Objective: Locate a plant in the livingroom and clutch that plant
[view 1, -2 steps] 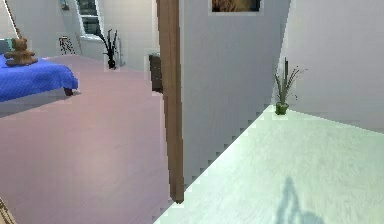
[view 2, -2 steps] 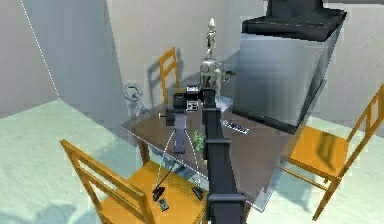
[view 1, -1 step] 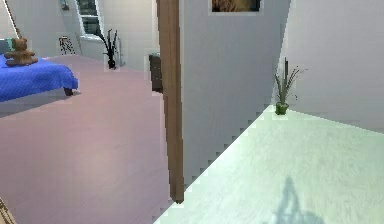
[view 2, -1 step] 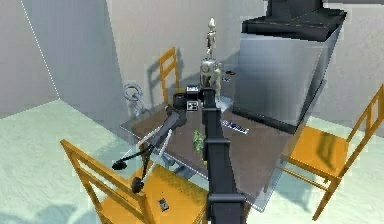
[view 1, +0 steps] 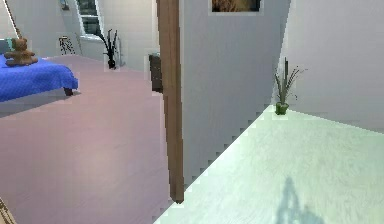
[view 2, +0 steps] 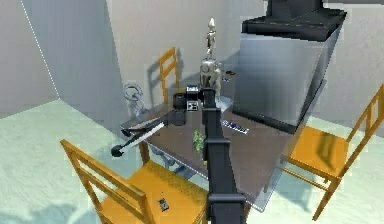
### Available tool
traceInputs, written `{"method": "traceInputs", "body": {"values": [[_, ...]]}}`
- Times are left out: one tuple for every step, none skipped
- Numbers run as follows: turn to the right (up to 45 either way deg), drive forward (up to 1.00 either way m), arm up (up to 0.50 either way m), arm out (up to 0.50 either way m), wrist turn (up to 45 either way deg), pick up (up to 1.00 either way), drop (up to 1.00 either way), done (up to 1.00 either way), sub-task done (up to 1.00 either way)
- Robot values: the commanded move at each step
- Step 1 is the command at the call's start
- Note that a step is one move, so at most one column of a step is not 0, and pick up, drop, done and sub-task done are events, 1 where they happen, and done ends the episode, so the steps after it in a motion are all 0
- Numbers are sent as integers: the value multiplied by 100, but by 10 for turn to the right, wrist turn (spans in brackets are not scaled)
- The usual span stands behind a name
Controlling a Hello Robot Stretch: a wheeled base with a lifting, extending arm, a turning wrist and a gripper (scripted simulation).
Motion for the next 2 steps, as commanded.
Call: {"method": "traceInputs", "body": {"values": [[0,0,0,0,450,0,0,0,0],[0,0,0,0,450,0,0,0,0]]}}
